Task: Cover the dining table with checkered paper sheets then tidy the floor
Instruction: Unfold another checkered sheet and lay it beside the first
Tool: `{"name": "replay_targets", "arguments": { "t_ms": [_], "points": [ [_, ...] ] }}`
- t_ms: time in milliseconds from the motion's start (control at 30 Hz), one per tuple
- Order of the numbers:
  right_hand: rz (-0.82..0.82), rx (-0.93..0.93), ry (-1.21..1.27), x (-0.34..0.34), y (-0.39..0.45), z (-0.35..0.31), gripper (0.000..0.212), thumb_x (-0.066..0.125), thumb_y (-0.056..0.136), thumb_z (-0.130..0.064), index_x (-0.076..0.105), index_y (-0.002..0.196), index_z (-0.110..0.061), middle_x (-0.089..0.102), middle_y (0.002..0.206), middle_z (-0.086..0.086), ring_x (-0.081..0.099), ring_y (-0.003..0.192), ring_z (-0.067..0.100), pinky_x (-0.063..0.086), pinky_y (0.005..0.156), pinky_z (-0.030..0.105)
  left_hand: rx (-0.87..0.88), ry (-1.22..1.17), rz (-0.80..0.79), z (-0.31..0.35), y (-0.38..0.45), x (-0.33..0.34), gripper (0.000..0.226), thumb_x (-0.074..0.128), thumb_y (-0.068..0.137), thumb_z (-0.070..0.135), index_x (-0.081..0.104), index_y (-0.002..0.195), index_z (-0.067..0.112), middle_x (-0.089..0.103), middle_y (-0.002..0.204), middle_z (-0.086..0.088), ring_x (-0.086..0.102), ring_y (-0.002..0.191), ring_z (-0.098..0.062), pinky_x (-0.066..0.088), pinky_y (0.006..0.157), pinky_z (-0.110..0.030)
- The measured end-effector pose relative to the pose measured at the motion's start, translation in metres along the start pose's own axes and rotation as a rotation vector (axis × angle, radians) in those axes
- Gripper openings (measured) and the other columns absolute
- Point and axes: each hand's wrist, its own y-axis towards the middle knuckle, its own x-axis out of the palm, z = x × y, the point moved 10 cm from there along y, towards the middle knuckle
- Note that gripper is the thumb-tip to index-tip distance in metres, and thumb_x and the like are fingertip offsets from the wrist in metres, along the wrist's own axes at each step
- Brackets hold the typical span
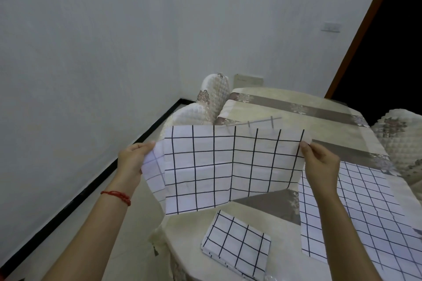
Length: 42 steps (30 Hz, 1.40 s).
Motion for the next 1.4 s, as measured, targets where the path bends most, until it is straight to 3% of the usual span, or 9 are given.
{"name": "replay_targets", "arguments": {
  "t_ms": [133,300,533,667,800,933,1033,1200,1400],
  "points": [
    [-0.061,-0.087,0.054,0.010,0.007,-0.030,0.035,0.060,0.088,-0.013,0.055,0.057,-0.029,0.054,0.048,-0.020,0.045,0.049,-0.005,0.034,0.051,0.004,0.087,0.231,0.078,-0.002,0.006,-0.002,0.013,0.070,0.079,0.019,0.065,0.067,0.016,0.064,0.076,-0.001,0.059,0.082,-0.024,0.045,0.065,-0.026],
    [-0.213,-0.203,0.013,0.041,0.009,-0.069,0.009,0.063,0.085,-0.008,0.070,0.080,-0.010,0.065,0.066,-0.018,0.057,0.064,-0.009,0.045,0.063,0.006,0.401,0.480,-0.003,0.047,-0.023,0.053,0.036,0.063,0.084,0.031,0.059,0.115,0.014,0.060,0.122,-0.002,0.052,0.110,-0.013,0.039,0.090,-0.027],
    [-0.392,-0.357,-0.074,0.078,-0.007,-0.108,0.011,0.066,0.081,-0.006,0.073,0.087,-0.013,0.066,0.076,-0.017,0.061,0.073,-0.009,0.047,0.070,0.008,0.705,0.453,-0.595,0.110,-0.117,0.181,0.037,0.074,0.072,0.035,0.063,0.107,0.033,0.060,0.112,0.015,0.052,0.105,0.007,0.038,0.086,-0.003],
    [-0.439,-0.379,-0.021,0.083,-0.014,-0.116,0.012,0.066,0.081,-0.007,0.072,0.084,-0.017,0.067,0.074,-0.014,0.062,0.070,-0.004,0.048,0.068,0.014,0.728,0.455,-0.719,0.114,-0.138,0.207,0.014,0.071,0.078,0.025,0.072,0.089,0.016,0.073,0.094,-0.002,0.065,0.090,-0.011,0.050,0.085,-0.025],
    [-0.537,-0.216,-0.005,0.085,-0.010,-0.092,0.010,0.072,0.077,-0.013,0.069,0.068,-0.011,0.055,0.058,0.007,0.048,0.056,0.006,0.040,0.054,0.019,0.738,0.495,-0.651,0.126,-0.132,0.203,0.019,0.064,0.084,0.016,0.065,0.066,0.014,0.059,0.065,-0.006,0.053,0.064,-0.019,0.046,0.065,-0.039],
    [-0.710,-0.078,0.003,0.091,-0.015,-0.069,0.013,0.076,0.073,-0.011,0.072,0.067,-0.023,0.072,0.067,-0.003,0.064,0.062,0.006,0.052,0.061,0.018,0.745,0.497,-0.543,0.157,-0.117,0.187,0.012,0.061,0.085,0.009,0.067,0.075,0.008,0.066,0.077,-0.012,0.059,0.074,-0.023,0.050,0.079,-0.042],
    [-0.825,-0.079,-0.076,0.101,-0.019,-0.062,0.013,0.077,0.072,-0.014,0.073,0.068,-0.027,0.072,0.068,-0.013,0.063,0.061,-0.003,0.047,0.058,0.009,0.779,0.484,-0.454,0.185,-0.111,0.170,0.014,0.060,0.086,0.008,0.066,0.075,0.013,0.065,0.075,-0.012,0.056,0.072,-0.017,0.048,0.073,-0.037],
    [-1.011,-0.045,-0.068,0.133,-0.034,-0.061,0.023,0.078,0.069,-0.012,0.075,0.067,-0.035,0.074,0.076,-0.017,0.068,0.072,-0.003,0.047,0.061,0.007,0.804,0.432,-0.326,0.222,-0.107,0.126,0.024,0.059,0.088,0.014,0.062,0.067,0.023,0.061,0.064,0.009,0.050,0.056,0.006,0.040,0.060,-0.007],
    [-1.204,-0.061,-0.115,0.193,-0.068,-0.055,0.020,0.077,0.070,-0.013,0.073,0.058,-0.029,0.073,0.068,-0.013,0.067,0.068,0.001,0.050,0.064,0.012,0.837,0.385,-0.073,0.256,-0.104,0.030,0.028,0.057,0.089,0.015,0.059,0.064,0.025,0.059,0.062,0.006,0.051,0.057,-0.002,0.041,0.060,-0.018]
  ]
}}
